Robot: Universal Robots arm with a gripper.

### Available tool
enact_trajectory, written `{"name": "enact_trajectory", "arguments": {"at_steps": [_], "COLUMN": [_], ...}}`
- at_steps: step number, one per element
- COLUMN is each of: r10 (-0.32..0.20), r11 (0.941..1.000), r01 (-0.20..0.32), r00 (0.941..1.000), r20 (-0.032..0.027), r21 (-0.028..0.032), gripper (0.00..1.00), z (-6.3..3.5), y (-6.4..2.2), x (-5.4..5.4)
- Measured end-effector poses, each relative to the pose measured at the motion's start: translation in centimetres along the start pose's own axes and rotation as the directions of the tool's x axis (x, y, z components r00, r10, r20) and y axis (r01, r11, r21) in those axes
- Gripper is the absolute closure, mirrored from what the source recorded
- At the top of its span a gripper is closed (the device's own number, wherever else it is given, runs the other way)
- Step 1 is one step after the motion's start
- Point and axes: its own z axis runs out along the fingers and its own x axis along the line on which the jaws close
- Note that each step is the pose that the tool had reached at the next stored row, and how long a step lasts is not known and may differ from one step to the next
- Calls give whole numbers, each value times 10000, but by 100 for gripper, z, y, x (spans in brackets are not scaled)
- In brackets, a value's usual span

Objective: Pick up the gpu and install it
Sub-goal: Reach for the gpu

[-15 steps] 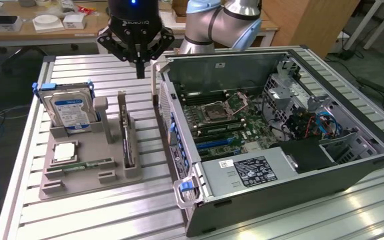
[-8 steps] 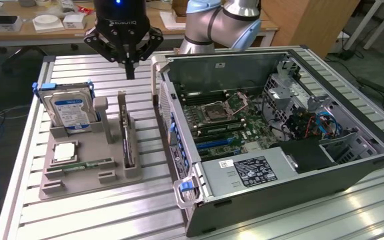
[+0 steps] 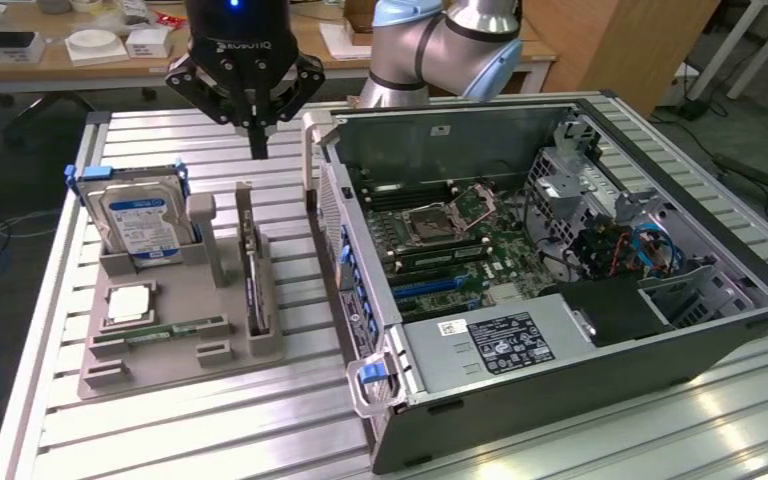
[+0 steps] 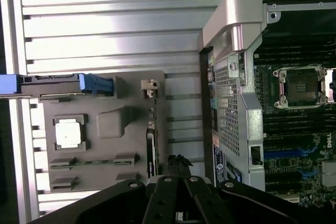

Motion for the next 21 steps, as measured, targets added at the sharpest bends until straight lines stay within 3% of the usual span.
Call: {"name": "enact_trajectory", "arguments": {"at_steps": [7,11,13,15,18,21], "r10": [-184,-346,-470,-607,-853,-895], "r11": [9998,9994,9989,9981,9963,9960], "r01": [184,346,470,606,851,892], "r00": [9998,9994,9989,9981,9959,9953], "r20": [-8,-21,-39,-122,-305,-369], "r21": [-4,-74,-79,-78,-85,-87], "gripper": [90,90,90,90,90,90], "z": [4,9,17,26,52,72], "y": [-3,-8,-12,-16,-22,-35], "x": [32,53,55,56,57,60]}}
